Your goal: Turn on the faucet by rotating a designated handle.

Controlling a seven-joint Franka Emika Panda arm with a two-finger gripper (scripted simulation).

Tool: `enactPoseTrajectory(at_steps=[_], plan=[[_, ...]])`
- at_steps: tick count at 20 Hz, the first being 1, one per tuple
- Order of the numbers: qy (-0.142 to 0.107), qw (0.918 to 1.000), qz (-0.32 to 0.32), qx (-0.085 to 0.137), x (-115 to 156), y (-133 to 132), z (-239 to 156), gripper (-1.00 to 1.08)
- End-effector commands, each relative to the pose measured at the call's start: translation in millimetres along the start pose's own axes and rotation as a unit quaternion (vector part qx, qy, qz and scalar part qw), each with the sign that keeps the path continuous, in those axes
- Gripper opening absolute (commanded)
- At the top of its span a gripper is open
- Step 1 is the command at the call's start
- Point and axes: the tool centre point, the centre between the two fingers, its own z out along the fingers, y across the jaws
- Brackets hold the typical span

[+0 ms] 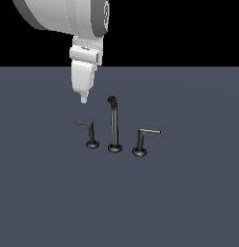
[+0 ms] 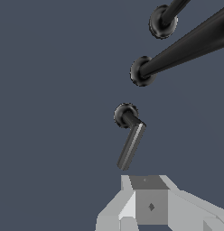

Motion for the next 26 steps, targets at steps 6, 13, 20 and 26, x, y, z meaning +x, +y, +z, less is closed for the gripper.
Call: enactPoseTrajectory(at_steps=[6, 13, 20, 26], plan=[[0.043, 0.9939, 0.100, 0.019, 5.1, -22.0, 47.5, -1.00], [0.073, 0.9843, 0.156, 0.039, 9.2, -34.3, 73.2, -1.00], [0.086, 0.9787, 0.179, 0.050, 10.9, -39.5, 83.5, -1.00], [0.086, 0.9786, 0.180, 0.050, 10.8, -39.5, 84.1, -1.00]])
